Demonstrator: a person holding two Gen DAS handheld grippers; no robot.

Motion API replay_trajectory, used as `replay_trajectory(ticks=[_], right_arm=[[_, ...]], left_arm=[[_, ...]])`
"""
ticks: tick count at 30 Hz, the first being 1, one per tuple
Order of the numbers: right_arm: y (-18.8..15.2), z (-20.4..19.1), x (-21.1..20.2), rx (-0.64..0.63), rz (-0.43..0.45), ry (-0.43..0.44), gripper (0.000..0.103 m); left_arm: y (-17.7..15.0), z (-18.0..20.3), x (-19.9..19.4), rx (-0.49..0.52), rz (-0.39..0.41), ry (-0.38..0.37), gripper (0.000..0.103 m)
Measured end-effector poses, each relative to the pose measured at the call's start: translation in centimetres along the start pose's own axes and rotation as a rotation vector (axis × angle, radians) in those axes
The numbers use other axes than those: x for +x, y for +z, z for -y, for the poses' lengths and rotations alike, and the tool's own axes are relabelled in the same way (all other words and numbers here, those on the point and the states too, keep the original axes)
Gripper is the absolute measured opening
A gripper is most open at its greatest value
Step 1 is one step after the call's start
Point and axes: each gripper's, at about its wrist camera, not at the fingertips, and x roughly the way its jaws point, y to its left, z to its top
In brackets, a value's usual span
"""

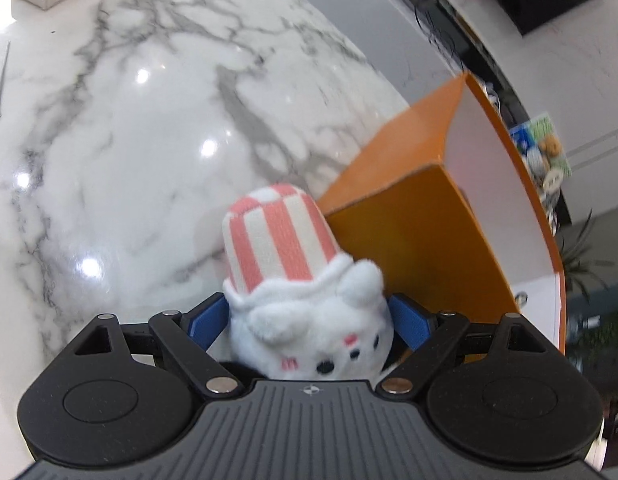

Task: Organize objects
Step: 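Grasp the white bunny with the left gripper while the right grasps the Vaseline tube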

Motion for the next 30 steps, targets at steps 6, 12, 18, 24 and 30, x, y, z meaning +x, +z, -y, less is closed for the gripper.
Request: replay_trajectory(ticks=[6,12,18,24,30], right_arm=[[-0.5,-0.9,0.8,0.032,0.017,-0.096,0.102],[-0.7,-2.6,2.5,0.012,0.062,-0.218,0.102],[-1.1,-1.9,2.4,-0.204,-0.03,-0.139,0.102],[-1.1,1.8,0.9,-0.187,-0.04,-0.156,0.102],[-0.8,2.2,0.5,-0.076,-0.011,-0.071,0.1]], left_arm=[[-0.6,0.9,0.0,0.048,0.044,0.041,0.103],[-1.0,1.4,-0.1,0.131,0.058,0.085,0.103],[-2.0,2.1,-0.6,0.294,0.034,0.17,0.103],[-1.7,1.7,-0.8,0.345,0.006,0.226,0.103],[-1.6,1.8,-0.7,0.364,-0.015,0.231,0.103]])
